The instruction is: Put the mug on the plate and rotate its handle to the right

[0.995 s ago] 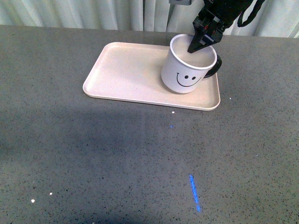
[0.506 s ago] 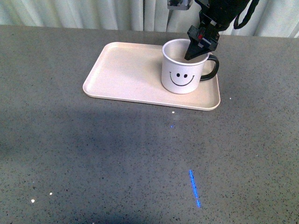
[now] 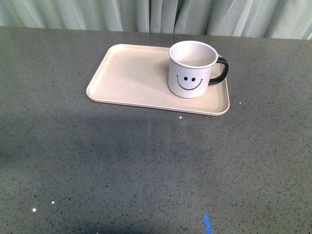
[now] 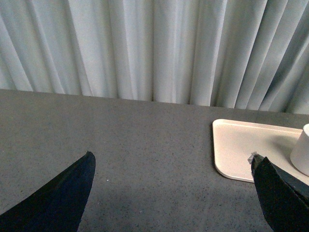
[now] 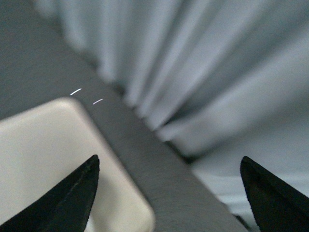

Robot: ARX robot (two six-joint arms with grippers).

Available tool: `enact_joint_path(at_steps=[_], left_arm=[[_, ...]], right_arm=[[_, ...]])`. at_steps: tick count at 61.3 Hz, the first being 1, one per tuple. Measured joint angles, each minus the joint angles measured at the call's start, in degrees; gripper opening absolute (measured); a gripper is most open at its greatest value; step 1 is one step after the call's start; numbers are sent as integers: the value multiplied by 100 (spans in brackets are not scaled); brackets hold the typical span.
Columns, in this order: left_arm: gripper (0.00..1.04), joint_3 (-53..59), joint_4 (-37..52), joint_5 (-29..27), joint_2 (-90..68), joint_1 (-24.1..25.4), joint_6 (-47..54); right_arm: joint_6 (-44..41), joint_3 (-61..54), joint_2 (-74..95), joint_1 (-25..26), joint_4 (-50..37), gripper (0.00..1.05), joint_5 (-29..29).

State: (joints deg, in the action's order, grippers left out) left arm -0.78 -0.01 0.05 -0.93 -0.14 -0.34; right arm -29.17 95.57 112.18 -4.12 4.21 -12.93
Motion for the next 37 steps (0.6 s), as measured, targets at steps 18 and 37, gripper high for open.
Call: enact_joint_path(at_steps=[18,37], left_arm=[[95,0,0,-4,0,0,0],[95,0,0,-4,0,0,0]], right_arm=[[2675,-4767,-1803,83,-5097,30,1611],[2855,-6979,-3230,393,-5831,2,1314]])
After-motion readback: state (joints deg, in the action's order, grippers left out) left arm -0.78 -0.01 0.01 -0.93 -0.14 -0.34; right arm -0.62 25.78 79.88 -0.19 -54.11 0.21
